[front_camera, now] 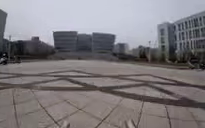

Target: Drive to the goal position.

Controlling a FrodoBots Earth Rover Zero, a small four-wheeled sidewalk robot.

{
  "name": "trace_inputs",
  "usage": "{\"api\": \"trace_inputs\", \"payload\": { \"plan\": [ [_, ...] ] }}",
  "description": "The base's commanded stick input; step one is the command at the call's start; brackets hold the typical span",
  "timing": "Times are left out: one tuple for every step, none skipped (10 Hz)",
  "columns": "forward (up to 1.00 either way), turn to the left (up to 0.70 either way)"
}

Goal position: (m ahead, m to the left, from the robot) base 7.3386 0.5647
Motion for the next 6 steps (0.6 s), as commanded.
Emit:
{"api": "trace_inputs", "payload": {
  "plan": [
    [1.0,0.0],
    [1.0,0.0],
    [1.0,-0.01],
    [1.0,-0.23],
    [1.0,-0.35],
    [1.0,-0.4]
  ]
}}
